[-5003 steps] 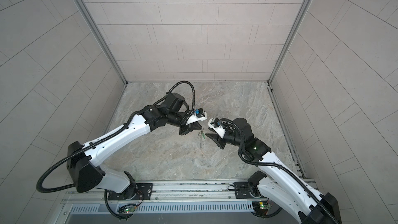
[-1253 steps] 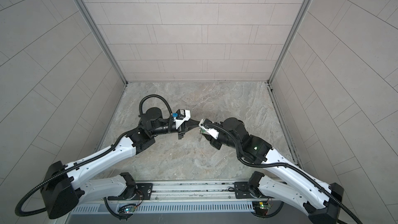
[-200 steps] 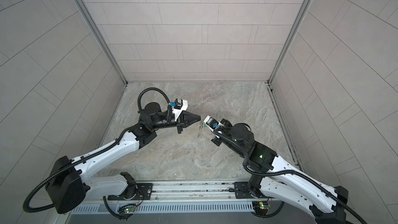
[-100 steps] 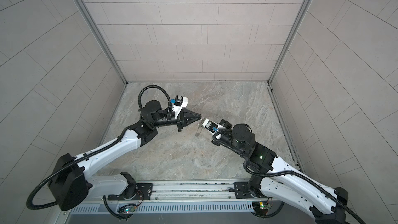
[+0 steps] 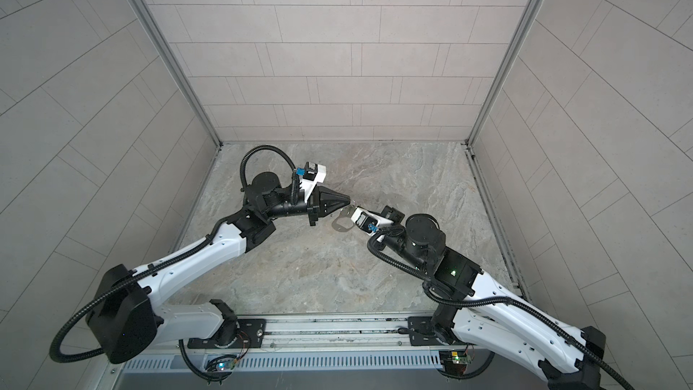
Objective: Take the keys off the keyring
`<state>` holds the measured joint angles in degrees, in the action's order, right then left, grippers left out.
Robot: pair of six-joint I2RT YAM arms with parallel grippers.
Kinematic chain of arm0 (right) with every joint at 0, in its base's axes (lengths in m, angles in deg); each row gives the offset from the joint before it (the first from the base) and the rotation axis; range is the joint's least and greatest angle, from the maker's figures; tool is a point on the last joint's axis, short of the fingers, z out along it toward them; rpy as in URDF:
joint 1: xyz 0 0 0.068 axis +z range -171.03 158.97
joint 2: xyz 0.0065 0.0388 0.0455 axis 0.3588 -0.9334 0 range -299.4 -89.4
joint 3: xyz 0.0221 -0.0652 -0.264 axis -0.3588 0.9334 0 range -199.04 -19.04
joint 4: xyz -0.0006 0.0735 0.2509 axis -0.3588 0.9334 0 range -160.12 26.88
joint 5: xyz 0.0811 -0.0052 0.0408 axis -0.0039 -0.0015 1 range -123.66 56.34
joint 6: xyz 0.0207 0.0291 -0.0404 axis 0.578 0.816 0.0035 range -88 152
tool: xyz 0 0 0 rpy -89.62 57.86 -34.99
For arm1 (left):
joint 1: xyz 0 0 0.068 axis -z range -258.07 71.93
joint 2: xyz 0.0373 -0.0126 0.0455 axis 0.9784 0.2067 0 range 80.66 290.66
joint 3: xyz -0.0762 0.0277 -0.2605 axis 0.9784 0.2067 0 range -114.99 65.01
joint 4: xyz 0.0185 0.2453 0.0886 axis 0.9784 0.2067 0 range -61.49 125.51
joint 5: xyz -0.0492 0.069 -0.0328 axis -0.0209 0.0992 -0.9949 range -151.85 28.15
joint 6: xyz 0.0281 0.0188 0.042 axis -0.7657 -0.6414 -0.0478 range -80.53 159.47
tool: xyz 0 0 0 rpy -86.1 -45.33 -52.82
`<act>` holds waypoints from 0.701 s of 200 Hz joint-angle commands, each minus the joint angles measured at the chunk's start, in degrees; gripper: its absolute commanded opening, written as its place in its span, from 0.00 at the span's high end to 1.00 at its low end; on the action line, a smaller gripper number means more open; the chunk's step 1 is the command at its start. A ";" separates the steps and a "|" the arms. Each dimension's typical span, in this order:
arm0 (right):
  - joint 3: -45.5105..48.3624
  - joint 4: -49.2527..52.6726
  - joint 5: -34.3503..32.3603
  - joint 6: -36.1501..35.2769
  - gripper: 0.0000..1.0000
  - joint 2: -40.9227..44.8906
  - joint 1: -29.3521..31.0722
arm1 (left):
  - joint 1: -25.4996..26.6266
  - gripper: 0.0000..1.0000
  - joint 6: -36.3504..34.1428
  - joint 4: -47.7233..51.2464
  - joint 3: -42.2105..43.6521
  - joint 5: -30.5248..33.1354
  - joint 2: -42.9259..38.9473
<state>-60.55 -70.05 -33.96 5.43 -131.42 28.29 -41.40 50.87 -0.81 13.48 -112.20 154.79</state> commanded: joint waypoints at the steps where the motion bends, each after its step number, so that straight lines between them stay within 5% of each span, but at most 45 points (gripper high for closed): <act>1: 0.52 -2.73 2.11 -0.92 1.00 0.18 -0.75 | -0.63 1.00 1.64 -2.77 -2.84 -1.14 0.21; 140: 0.39 -5.42 3.72 2.90 1.00 -0.43 -3.01 | -1.55 1.00 6.70 -7.86 -2.44 -1.68 1.03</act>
<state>-60.14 -73.52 -31.09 7.47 -132.51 25.56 -42.50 56.20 -4.89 12.58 -113.32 155.60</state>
